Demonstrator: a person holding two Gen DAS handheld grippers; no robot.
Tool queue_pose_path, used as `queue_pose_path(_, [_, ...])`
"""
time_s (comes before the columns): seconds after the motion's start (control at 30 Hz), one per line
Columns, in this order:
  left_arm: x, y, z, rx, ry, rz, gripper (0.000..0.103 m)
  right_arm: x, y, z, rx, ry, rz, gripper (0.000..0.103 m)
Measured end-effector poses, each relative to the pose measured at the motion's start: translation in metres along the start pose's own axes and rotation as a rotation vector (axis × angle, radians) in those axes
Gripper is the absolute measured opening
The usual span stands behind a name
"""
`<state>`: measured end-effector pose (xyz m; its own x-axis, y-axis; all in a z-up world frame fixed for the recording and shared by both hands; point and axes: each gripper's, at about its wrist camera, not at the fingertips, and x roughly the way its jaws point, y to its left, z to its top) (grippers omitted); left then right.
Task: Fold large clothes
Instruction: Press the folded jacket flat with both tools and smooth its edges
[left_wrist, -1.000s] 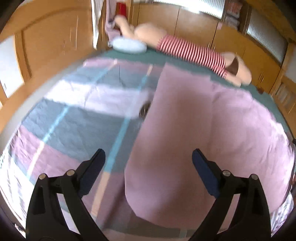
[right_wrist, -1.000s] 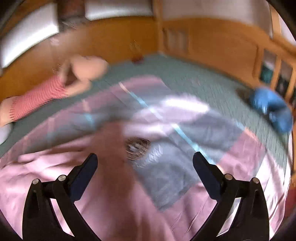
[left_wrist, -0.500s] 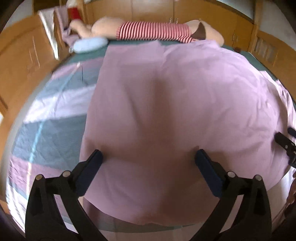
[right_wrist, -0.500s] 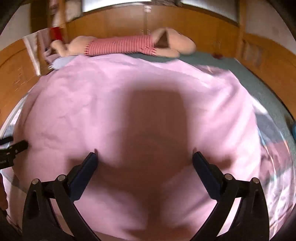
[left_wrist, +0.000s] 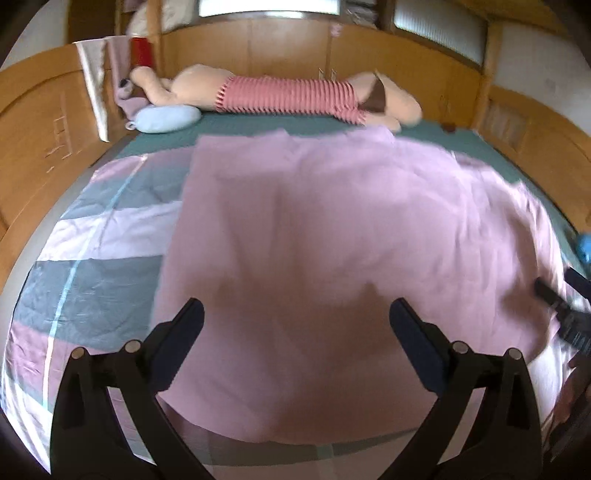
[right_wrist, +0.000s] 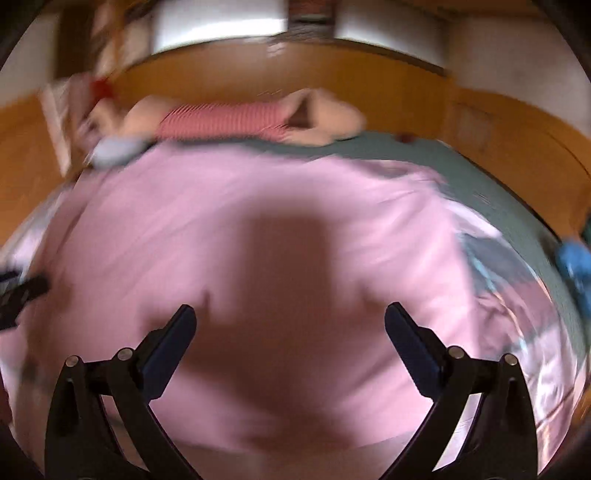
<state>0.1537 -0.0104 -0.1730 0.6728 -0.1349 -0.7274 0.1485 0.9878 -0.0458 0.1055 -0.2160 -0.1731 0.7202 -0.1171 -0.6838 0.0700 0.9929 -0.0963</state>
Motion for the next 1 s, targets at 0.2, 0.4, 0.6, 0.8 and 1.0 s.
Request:
queue_pose_path(0.2, [0.022, -0.004, -0.007, 0.012, 0.076, 0.016, 0.101, 0.009, 0.005, -0.006, -0.049, 0.084, 0.016, 0.102])
queue_pose_path(0.4, [0.027, 0.000, -0.008, 0.006, 0.097, 0.033, 0.101, 0.027, -0.059, 0.000, 0.139, 0.155, -0.068, 0.102])
queue_pose_path(0.6, [0.027, 0.006, -0.008, 0.001, 0.111, 0.044, 0.101, 0.031, -0.086, -0.004, 0.215, 0.190, -0.190, 0.102])
queue_pose_path(0.8, [0.031, 0.017, -0.008, -0.050, 0.143, 0.040, 0.101, 0.040, -0.095, -0.013, 0.249, 0.215, -0.244, 0.102])
queue_pose_path(1.0, [0.022, 0.017, -0.006, -0.060, 0.098, 0.064, 0.101, 0.014, -0.062, 0.000, 0.148, 0.028, -0.319, 0.102])
